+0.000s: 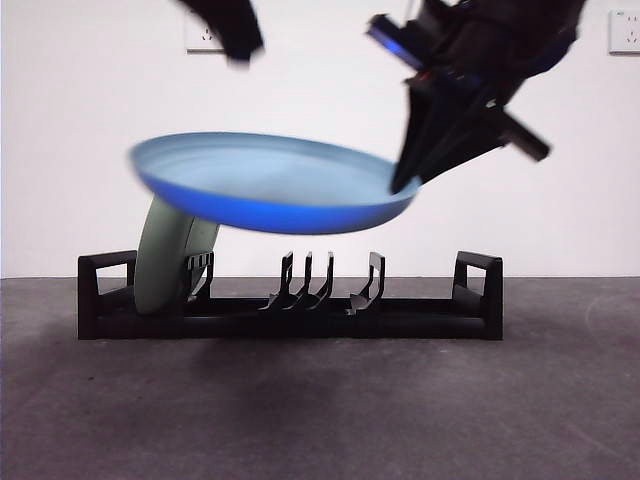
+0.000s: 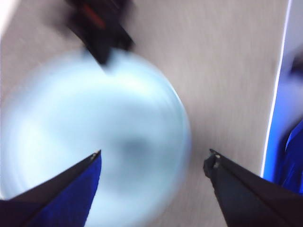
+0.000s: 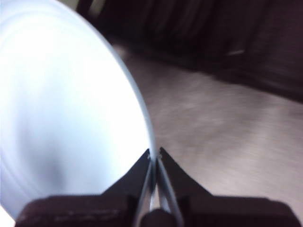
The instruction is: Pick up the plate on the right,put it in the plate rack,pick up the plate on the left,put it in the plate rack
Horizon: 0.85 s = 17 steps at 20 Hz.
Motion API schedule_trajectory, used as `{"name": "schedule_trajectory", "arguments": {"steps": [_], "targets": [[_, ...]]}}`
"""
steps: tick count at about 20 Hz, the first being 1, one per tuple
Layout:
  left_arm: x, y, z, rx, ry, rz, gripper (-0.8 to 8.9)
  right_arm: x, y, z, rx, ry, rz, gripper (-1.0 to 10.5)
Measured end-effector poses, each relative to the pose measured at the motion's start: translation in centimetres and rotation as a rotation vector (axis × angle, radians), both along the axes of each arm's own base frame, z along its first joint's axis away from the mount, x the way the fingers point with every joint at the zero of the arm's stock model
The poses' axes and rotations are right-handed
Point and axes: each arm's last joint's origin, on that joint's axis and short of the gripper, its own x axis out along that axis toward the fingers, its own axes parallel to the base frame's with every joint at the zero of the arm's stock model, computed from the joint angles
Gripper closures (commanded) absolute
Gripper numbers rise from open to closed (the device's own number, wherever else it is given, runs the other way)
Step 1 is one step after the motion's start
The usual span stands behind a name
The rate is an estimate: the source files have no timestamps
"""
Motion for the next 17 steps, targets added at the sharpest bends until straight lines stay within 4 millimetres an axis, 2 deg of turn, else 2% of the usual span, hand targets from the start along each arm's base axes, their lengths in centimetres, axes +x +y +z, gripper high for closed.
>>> {"name": "schedule_trajectory", "arguments": {"steps": [5,10,12,15,17], "targets": [[-1.1,-2.9,-2.6,0.214,-0.066,-0.098,4.38,-0.5,-2.9,1.1,-0.018,0.039,-0.078,9.6],[-0.7,-4.3,-4.5,0.32,-0.058,-0.151,4.41,-1.4,-4.0,1.4,0.029,0.123,-0.023,9.6],[-0.6,-4.5,-4.5,0.312,-0.063,-0.153,4.47,-1.8,-4.2,1.8,0.056,0.126,0.002,9.6],[-0.5,-4.5,-4.4,0.307,-0.072,-0.155,6.43,-2.3,-4.4,1.9,0.044,0.142,0.021,9.6],[-0.2,-4.4,-4.4,0.307,-0.071,-0.149,8.09,-2.5,-4.5,1.8,0.03,0.159,0.03,9.6]]}}
